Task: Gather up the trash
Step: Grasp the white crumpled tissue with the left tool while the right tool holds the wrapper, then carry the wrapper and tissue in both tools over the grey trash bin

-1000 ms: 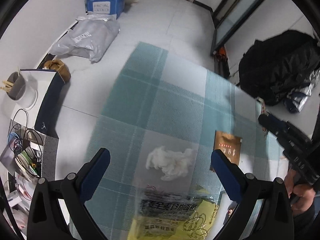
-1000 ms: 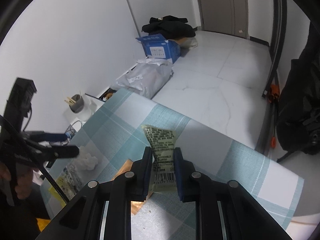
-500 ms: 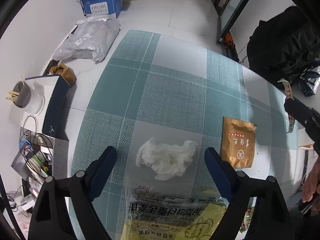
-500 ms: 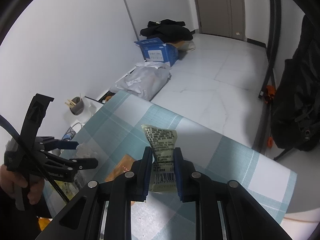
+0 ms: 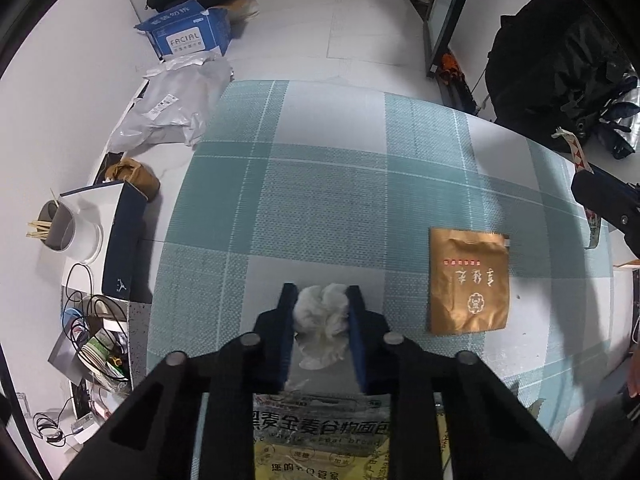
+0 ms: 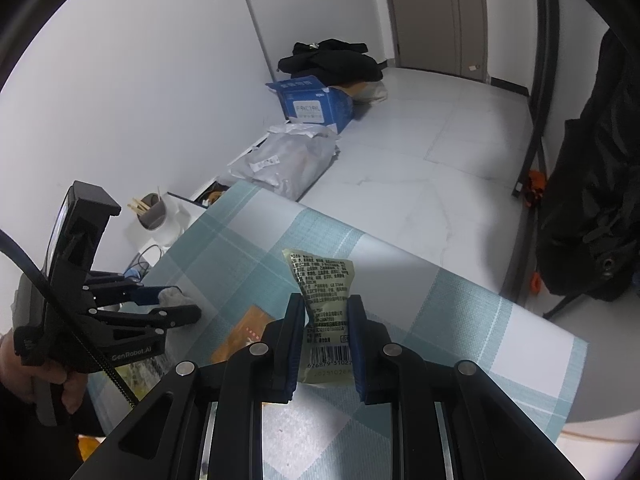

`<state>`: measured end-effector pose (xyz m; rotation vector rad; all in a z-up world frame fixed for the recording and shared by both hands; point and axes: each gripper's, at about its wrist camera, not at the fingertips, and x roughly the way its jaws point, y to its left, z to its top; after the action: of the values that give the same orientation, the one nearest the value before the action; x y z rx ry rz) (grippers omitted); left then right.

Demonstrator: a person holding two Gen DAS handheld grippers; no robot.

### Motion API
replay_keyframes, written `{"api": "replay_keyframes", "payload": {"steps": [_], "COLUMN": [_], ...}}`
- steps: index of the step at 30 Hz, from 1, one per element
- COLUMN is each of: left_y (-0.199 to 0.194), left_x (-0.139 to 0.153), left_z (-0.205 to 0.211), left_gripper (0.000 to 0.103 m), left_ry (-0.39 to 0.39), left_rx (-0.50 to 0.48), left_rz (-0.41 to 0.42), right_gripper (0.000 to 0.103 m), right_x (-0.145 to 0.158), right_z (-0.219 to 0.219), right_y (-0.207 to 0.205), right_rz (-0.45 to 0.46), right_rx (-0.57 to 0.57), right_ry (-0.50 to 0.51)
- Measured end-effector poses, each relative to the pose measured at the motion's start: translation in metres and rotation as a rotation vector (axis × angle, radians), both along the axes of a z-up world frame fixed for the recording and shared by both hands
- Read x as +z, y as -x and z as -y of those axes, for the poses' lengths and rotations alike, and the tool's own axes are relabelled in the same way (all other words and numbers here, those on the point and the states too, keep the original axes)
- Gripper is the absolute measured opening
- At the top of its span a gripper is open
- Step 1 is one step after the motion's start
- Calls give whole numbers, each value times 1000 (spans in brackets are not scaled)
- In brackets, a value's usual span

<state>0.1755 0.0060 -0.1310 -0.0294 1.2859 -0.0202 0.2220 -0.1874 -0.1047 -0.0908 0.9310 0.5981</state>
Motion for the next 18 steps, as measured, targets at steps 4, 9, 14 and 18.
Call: {"api": "replay_keyframes", "payload": {"steps": [4,9,14,18], "left_y": [1,4,5,12], "left_x": [1,5,11,28], "left_z": [0,1,0,5], "left_gripper": [14,13,12,11], "left_ry": [13,21,43,61], "left_rx": [7,13,22,6], "left_rz": [4,27,46,115], "right_gripper": [20,20,20,20], "right_x": [3,4,9,14], "right_z": [0,-2,-2,0], "right_y": [2,5,10,16], "right_rz": [3,4,20,36], "right_rx": [-7,-12,-20,-32], "right_ry": [3,15,29,25]}}
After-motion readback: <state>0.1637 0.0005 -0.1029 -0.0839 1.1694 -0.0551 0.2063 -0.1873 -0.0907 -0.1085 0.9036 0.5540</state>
